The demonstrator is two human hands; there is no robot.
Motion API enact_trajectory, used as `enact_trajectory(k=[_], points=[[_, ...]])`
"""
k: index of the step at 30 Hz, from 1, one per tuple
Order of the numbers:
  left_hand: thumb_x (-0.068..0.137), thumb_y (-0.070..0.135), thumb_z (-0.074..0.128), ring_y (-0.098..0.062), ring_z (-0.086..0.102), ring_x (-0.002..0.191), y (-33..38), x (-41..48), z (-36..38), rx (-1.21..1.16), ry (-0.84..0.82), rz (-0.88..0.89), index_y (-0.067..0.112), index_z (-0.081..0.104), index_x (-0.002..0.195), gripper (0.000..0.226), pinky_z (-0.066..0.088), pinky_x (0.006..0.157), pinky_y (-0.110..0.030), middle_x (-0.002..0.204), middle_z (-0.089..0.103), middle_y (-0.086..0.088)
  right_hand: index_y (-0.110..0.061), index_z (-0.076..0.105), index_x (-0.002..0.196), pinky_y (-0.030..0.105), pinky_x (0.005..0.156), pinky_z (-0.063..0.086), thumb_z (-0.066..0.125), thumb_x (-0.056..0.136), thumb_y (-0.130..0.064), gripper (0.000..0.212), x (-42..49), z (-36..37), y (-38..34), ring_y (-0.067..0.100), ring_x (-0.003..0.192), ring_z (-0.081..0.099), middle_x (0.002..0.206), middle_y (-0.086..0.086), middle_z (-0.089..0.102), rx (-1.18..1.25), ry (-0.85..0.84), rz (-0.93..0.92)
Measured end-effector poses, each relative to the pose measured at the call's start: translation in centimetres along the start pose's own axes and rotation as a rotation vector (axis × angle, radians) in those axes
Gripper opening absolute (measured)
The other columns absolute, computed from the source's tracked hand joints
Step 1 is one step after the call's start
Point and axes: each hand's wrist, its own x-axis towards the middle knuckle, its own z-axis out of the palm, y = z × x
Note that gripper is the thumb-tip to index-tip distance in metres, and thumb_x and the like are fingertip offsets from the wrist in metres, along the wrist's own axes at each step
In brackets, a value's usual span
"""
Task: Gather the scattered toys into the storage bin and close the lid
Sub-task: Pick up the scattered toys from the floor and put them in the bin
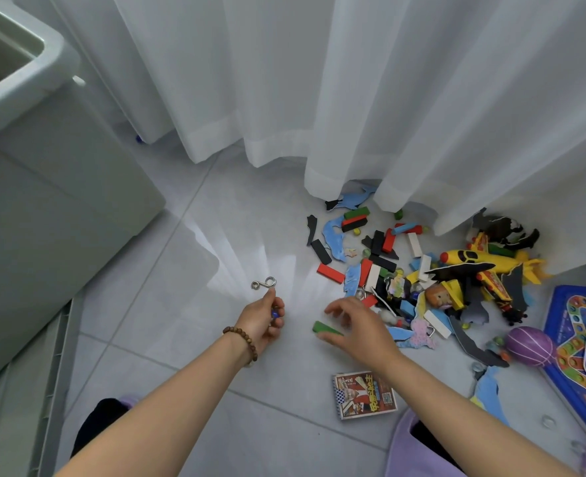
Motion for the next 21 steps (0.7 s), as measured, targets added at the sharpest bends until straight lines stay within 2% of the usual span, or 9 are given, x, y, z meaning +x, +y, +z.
enact_trajectory(k=[2, 4, 7, 9, 10, 15, 17, 21], points=[[0.098, 0.037, 0.041, -0.005, 0.034, 0.031, -0.1, 0.2, -0.2, 0.090, 0.032, 0.023, 0.014, 0.045, 0.066, 0.040, 0.022, 0.032, -0.012, 0.060, 0.042, -0.001, -0.023, 0.060, 0.105, 0.025, 0.074, 0.045, 0.072, 0.078, -0.035, 0.032, -0.4, 0.7, 0.9, 0.006, 0.088, 0.050, 0.103, -0.008, 0.055, -0.132, -0.058, 0.000], [0.098, 0.037, 0.041, -0.007, 0.034, 0.032, -0.1, 0.4, -0.3, 0.179, 0.068, 0.050, 0.013, 0.046, 0.065, 0.041, 0.023, 0.034, -0.012, 0.059, 0.043, -0.001, -0.019, 0.061, 0.102, 0.026, 0.072, 0.044, 0.068, 0.082, -0.034, 0.025, -0.1, 0.8, 0.7, 0.007, 0.087, 0.049, 0.103, -0.005, 0.057, -0.182, -0.020, -0.015], [0.097, 0.037, 0.043, -0.008, 0.034, 0.032, 0.4, 0.5, -0.1, 0.236, 0.087, 0.092, 0.013, 0.047, 0.063, 0.042, 0.024, 0.035, -0.013, 0.058, 0.044, -0.001, -0.016, 0.063, 0.100, 0.025, 0.069, 0.041, 0.067, 0.084, -0.032, 0.023, 2.1, -0.3, -0.9, 0.009, 0.087, 0.050, 0.099, -0.005, 0.059, -0.154, 0.189, -0.068], [0.096, 0.038, 0.043, -0.008, 0.035, 0.033, 1.0, 0.6, 0.1, 0.255, 0.091, 0.115, 0.014, 0.047, 0.063, 0.042, 0.025, 0.035, -0.014, 0.057, 0.044, -0.001, -0.015, 0.064, 0.101, 0.027, 0.072, 0.042, 0.068, 0.083, -0.029, 0.023, 4.2, -1.4, -1.9, 0.012, 0.091, 0.052, 0.098, -0.003, 0.060, -0.123, 0.332, -0.047], [0.097, 0.038, 0.043, -0.008, 0.035, 0.035, 1.3, 0.6, 0.3, 0.263, 0.090, 0.125, 0.014, 0.047, 0.063, 0.041, 0.026, 0.035, -0.014, 0.058, 0.044, -0.001, -0.015, 0.065, 0.102, 0.029, 0.075, 0.043, 0.068, 0.084, -0.029, 0.023, 5.2, -1.8, -2.1, 0.016, 0.094, 0.053, 0.099, -0.001, 0.062, -0.131, 0.352, -0.027], [0.097, 0.038, 0.041, -0.010, 0.036, 0.040, 2.2, 0.6, 0.7, 0.300, 0.076, 0.175, 0.014, 0.049, 0.064, 0.041, 0.027, 0.036, -0.015, 0.059, 0.045, 0.000, -0.014, 0.064, 0.107, 0.032, 0.086, 0.034, 0.057, 0.090, -0.028, 0.023, 7.7, -1.5, -2.0, 0.024, 0.103, 0.051, 0.106, 0.007, 0.062, -0.465, 0.171, 0.040], [0.097, 0.038, 0.042, -0.009, 0.035, 0.038, 2.6, 0.5, 0.4, 0.301, 0.077, 0.193, 0.014, 0.050, 0.064, 0.042, 0.027, 0.036, -0.014, 0.059, 0.045, 0.000, -0.014, 0.065, 0.104, 0.033, 0.087, 0.035, 0.058, 0.090, -0.032, 0.024, 7.8, -1.4, -2.2, 0.025, 0.102, 0.052, 0.103, 0.007, 0.062, -0.440, 0.180, 0.034], [0.097, 0.037, 0.042, -0.011, 0.036, 0.041, 3.9, 0.7, -0.4, 0.298, 0.100, 0.240, 0.013, 0.051, 0.064, 0.042, 0.027, 0.035, -0.014, 0.058, 0.046, 0.001, -0.013, 0.067, 0.107, 0.036, 0.085, 0.043, 0.063, 0.086, -0.035, 0.030, 8.8, -2.4, -3.9, 0.024, 0.095, 0.057, 0.101, 0.007, 0.064, -0.179, 0.348, 0.051]])
